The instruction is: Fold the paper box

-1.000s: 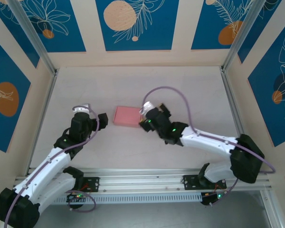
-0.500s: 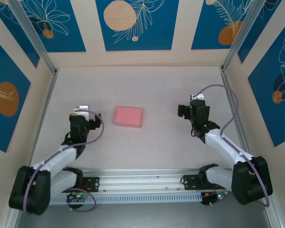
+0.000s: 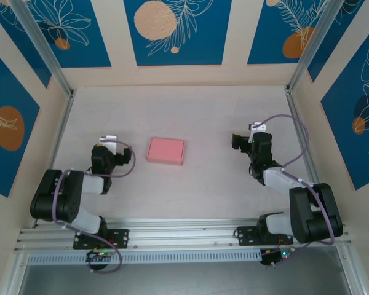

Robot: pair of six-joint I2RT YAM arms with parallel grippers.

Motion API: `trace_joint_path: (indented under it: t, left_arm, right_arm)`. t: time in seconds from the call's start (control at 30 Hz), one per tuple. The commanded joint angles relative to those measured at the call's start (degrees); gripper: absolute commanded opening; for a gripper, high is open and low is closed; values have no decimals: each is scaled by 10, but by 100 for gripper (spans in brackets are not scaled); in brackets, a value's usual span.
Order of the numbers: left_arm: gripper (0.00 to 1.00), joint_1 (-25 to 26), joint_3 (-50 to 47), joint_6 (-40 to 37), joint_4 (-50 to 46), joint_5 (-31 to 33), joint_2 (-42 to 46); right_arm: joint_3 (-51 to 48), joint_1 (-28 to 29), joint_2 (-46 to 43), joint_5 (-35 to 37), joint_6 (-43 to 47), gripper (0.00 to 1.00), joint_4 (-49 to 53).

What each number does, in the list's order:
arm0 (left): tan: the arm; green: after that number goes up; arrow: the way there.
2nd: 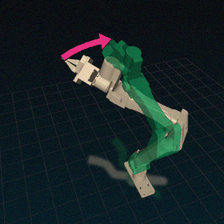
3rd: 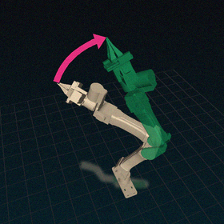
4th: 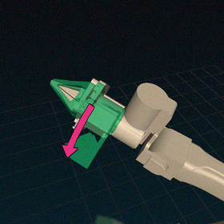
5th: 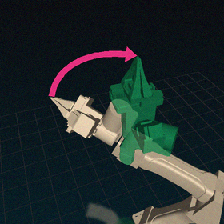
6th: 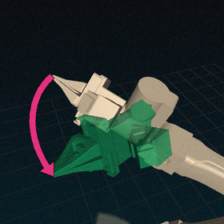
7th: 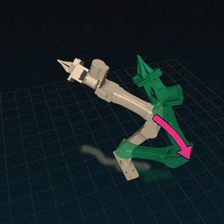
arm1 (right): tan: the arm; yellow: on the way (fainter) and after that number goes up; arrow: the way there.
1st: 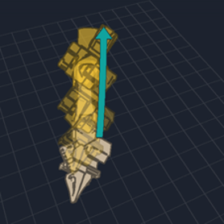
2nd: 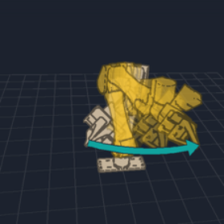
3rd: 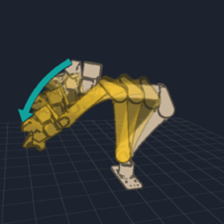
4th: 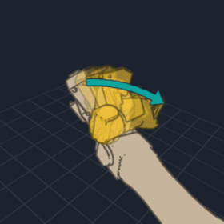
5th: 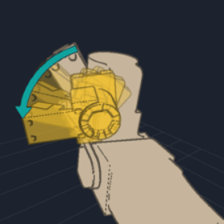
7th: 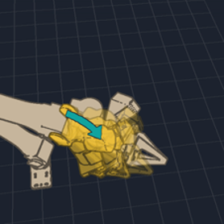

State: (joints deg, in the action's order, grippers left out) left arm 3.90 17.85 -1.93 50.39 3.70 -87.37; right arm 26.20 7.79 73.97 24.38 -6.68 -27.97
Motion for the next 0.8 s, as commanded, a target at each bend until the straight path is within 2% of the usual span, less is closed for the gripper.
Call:
trace_joint_path:
  t: [0.0, 0.2, 0.33, 0.37, 0.77]
  left_arm:
    - [100, -10, 32, -19, 11, -73, -7]
    - [100, -15, 50, -6, -23, -62, -8]
    - [100, -15, 48, -6, -20, -61, -8]
    - [100, -15, 48, -7, -19, -60, -7]
    - [100, -14, 47, -7, -19, -59, -7]
  right_arm:
    - [-27, -21, 10, -34, 16, 100, -106]
    - [-39, -59, 48, -108, -4, 100, -144]
    - [-16, -79, 133, -173, -9, 100, -180]
    - [-21, -80, 130, -200, 6, 100, -171]
    - [-20, -80, 131, -202, 7, 100, -174]
